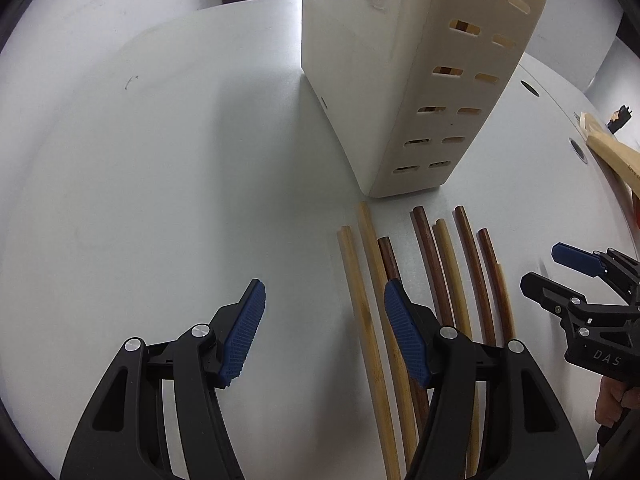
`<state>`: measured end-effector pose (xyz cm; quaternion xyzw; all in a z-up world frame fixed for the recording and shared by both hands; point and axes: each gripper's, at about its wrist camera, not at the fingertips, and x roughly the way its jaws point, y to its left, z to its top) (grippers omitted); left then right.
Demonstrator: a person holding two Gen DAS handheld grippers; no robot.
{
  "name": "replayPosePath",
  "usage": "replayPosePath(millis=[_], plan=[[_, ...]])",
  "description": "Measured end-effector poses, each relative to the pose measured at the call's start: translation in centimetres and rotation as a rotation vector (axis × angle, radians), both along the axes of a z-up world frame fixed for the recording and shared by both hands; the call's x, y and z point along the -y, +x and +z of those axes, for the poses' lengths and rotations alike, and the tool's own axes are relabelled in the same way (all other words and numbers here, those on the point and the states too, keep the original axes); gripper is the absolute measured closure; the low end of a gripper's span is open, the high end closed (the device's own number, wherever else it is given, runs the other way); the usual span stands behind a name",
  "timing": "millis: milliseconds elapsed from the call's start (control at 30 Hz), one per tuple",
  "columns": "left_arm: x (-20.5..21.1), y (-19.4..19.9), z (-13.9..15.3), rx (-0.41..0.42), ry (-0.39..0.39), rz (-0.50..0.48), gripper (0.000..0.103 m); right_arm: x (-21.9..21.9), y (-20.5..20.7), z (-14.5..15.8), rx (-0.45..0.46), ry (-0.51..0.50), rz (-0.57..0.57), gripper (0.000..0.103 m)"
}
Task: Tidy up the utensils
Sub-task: 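Move the right tool down to a light bamboo chopstick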
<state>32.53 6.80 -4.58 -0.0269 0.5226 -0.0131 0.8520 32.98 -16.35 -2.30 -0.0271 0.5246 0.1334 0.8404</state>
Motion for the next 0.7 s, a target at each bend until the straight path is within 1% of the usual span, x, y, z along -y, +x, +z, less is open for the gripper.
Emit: replayPosePath(millis=[133,300,533,667,700], plan=[[0.2,0.3,-0.6,-0.009,0.002,-0.007,0.041,-0.3,0.2,-1.1,-0.018,-0.004,-0.005,0.034],[0.0,0.8,-1.0,-0.006,0.010,-0.007,0.042,-0.9,-0.1,-1.3,0.019,-0.042,0.002,0.034],[-0.5,1.2,-1.6,-0.009,0.020,0.001,0.042,-1.3,0.3,-1.0,0.016,-0.015,0.003,0.034],[-0.6,1.1,-1.9,-0.007,0.030,0.000,0.042,-1.9,0.1,-1.8,0.011,-0.005,0.012,0.033],[-0.5,1.1,-1.9,-0.005,0.034,0.000,0.042,-1.9,0.1,-1.8,0.012,-0.017,0.006,0.033]])
